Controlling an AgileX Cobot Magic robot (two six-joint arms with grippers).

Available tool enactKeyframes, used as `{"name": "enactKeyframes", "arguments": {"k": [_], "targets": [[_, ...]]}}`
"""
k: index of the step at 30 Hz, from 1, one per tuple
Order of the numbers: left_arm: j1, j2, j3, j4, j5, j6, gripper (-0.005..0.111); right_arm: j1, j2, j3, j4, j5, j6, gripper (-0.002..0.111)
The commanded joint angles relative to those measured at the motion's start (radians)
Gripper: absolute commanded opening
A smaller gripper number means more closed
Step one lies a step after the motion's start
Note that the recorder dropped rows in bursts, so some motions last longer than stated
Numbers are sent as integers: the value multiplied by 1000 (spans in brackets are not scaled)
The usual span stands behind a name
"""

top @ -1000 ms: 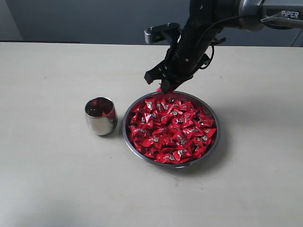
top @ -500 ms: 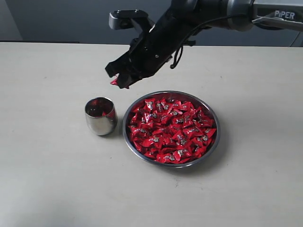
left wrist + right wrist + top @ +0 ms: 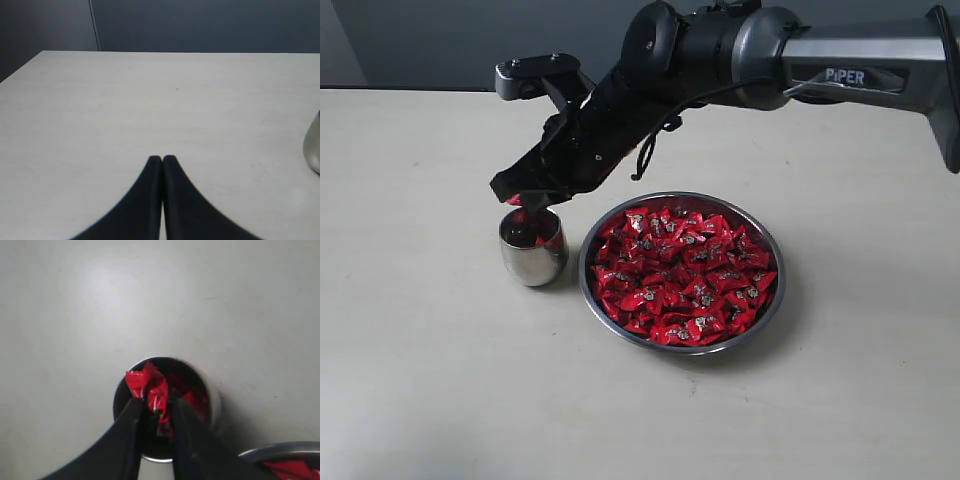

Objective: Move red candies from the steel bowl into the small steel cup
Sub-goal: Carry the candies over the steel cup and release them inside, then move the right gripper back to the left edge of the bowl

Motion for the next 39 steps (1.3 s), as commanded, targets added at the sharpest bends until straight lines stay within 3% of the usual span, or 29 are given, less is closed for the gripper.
{"name": "enactKeyframes", "arguments": {"k": [1, 6, 10, 13, 23, 30, 39], "targets": [[-10, -5, 5, 2, -8, -1, 0, 8, 19, -10, 7, -33, -9, -1], [-10, -5, 5, 2, -8, -1, 0, 8, 49, -46, 2, -13, -9, 1], [-10, -5, 5, 2, -8, -1, 0, 8, 49, -46, -22, 4, -4, 30], [-10, -5, 5, 2, -8, -1, 0, 8, 49, -46, -22, 5, -2, 40], [-10, -5, 5, 2, -8, -1, 0, 8, 12, -46, -60, 15, 0, 39], [-10, -5, 5, 2, -8, -1, 0, 6, -62, -46, -373, -15, 208, 39], [-10, -5, 5, 2, -8, -1, 0, 6, -72, -44, -716, 121, 431, 39]]}}
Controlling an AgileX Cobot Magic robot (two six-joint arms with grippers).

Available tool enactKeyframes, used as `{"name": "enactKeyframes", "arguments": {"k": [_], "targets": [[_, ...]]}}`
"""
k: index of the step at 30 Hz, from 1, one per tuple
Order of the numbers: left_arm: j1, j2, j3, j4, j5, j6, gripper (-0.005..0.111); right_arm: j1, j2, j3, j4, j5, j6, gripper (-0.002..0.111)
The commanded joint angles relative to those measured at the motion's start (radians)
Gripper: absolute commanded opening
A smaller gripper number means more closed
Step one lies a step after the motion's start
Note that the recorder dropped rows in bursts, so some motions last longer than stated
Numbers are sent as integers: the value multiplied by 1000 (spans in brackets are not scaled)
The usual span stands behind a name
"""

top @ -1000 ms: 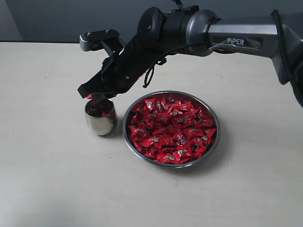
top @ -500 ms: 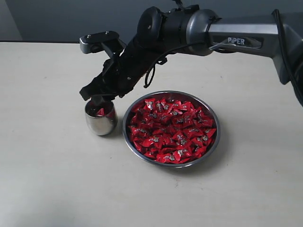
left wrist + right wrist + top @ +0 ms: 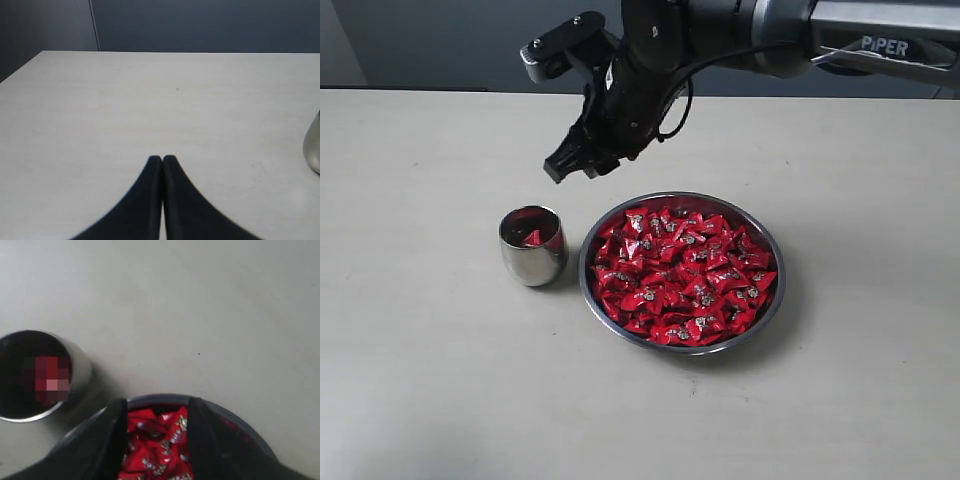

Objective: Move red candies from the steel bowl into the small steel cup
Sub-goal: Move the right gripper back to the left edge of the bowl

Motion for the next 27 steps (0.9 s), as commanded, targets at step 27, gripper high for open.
{"name": "enactKeyframes", "arguments": {"k": [27], "targets": [[-10, -5, 5, 1, -8, -1, 0, -1, 140, -3, -108, 148, 202, 39]]}}
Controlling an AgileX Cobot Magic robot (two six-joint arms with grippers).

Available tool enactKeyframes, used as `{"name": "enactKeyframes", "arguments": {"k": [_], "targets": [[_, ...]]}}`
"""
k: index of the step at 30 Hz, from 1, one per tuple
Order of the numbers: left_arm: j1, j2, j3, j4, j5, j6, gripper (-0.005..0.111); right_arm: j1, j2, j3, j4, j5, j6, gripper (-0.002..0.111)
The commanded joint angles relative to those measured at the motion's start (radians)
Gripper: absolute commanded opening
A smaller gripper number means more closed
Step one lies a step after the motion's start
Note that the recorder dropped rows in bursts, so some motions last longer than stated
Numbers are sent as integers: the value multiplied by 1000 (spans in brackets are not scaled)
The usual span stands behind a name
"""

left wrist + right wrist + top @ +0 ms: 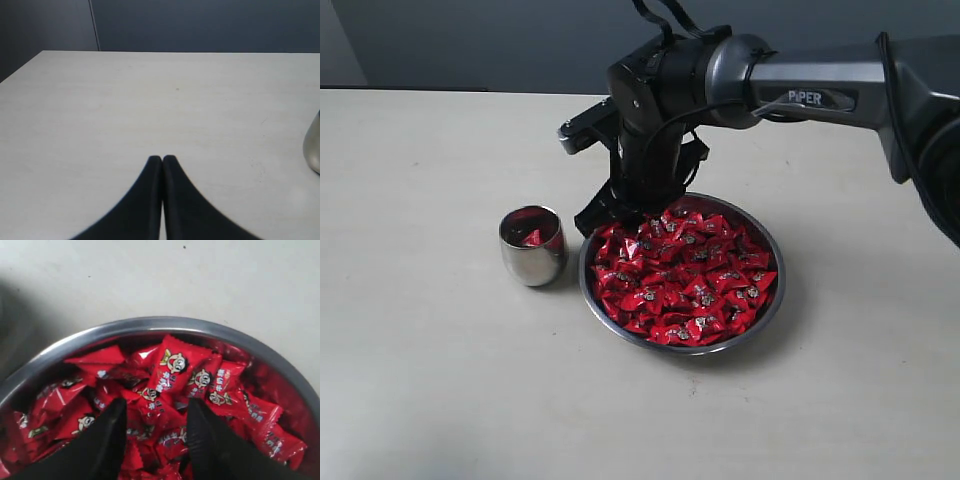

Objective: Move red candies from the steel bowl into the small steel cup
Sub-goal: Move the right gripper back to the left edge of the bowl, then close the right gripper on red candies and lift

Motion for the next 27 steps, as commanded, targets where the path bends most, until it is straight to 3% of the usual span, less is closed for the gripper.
{"name": "enactKeyframes", "arguments": {"k": [1, 27], "targets": [[-10, -5, 5, 1, -8, -1, 0, -1, 0, -1, 47, 9, -15, 39], [-10, -5, 5, 1, -8, -1, 0, -1, 51, -1, 71, 52, -61, 39]]}}
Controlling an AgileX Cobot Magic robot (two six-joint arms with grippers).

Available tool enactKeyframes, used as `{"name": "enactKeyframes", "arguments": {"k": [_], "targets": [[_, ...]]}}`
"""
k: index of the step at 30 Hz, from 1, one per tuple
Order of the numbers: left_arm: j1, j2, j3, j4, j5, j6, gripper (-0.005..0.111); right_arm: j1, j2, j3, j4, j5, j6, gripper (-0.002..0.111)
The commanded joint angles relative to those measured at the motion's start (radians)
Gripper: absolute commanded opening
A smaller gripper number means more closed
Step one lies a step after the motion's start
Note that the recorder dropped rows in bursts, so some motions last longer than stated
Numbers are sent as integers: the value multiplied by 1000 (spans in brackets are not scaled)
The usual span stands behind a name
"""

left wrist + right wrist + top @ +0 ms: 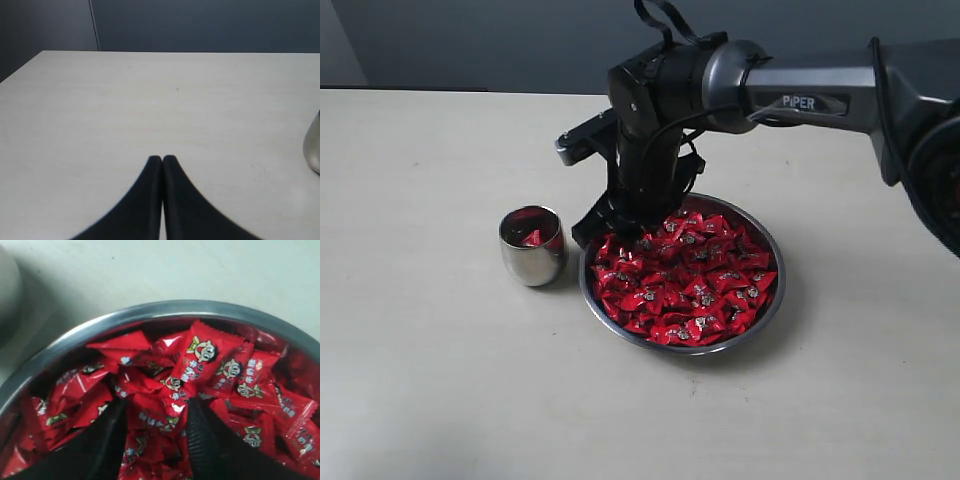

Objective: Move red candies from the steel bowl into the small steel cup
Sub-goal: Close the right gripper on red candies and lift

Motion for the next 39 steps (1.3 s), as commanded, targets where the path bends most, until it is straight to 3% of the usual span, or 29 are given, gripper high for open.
{"name": "enactKeyframes", "arguments": {"k": [1, 13, 19, 39], "targets": [[-10, -5, 5, 1, -8, -1, 0, -1, 40, -1, -1, 27, -9, 39], [-10, -5, 5, 1, -8, -1, 0, -1, 50, -1, -1, 27, -9, 37], [-10, -5, 5, 1, -8, -1, 0, -1, 50, -1, -9, 23, -9, -1], [-10, -5, 5, 1, -8, -1, 0, -1, -127, -3, -153, 32, 30, -1]]}}
